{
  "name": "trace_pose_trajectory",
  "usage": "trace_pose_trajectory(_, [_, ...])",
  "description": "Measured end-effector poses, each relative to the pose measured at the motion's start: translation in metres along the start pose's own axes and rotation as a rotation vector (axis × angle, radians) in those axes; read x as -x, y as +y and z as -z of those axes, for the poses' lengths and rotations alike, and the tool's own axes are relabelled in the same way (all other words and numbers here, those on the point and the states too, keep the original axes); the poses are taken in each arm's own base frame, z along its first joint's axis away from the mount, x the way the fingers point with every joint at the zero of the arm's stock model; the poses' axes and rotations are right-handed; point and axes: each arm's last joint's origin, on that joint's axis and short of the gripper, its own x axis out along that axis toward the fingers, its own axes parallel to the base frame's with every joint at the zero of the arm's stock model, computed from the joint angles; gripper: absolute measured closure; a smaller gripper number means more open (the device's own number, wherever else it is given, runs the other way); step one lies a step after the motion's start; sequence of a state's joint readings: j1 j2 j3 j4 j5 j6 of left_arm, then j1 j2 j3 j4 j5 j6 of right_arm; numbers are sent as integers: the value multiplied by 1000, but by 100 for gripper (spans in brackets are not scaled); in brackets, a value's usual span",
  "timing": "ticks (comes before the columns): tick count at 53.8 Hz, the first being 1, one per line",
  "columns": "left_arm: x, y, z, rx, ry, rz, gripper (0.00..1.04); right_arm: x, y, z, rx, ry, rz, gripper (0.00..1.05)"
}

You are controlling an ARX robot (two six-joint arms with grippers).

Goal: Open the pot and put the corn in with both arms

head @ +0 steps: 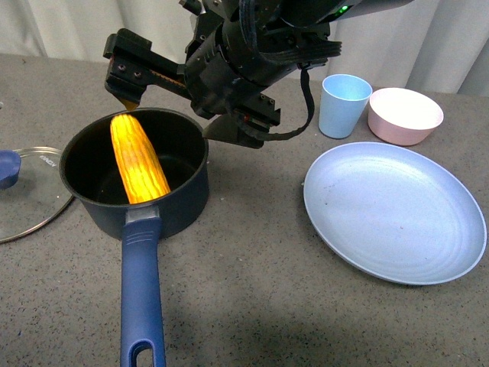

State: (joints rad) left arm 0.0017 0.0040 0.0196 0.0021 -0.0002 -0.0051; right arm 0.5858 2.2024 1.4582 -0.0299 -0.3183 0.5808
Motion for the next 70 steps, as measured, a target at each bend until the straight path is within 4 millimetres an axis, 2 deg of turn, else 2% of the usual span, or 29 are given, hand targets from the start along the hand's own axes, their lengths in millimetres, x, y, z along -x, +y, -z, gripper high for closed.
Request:
trace_pose_trajectory(15, [0,0,0,0,0,0,6,43,-8,-6,65,-140,52,9])
trace_pose_trajectory(24, [0,0,0,0,0,0,6,75,-25,2,102,-216,129,9])
trace_pose_trajectory(31, [0,0,0,0,0,0,6,108,-52,20,104,-262,210,9])
trace_pose_trajectory(40, [0,0,0,0,0,0,6,147,-73,41,132,-372,322,9])
trace_pose_trajectory(46, [0,0,0,0,0,0,6,178,-89,62,175,-498,436,9])
trace_pose_trajectory(54, [0,0,0,0,0,0,6,207,-110,92,188,-581,519,9])
trace_pose_trajectory(56, [0,0,0,0,0,0,6,208,-114,99,203,-607,557,11])
trace_pose_trajectory(61, [0,0,0,0,-1,3,6,215,-121,114,304,-816,610,27])
trace_pose_trajectory(66, [0,0,0,0,0,1,6,230,-118,120,364,-962,592,41])
trace_pose_trajectory(70, [0,0,0,0,0,1,6,242,-115,124,387,-1010,588,54])
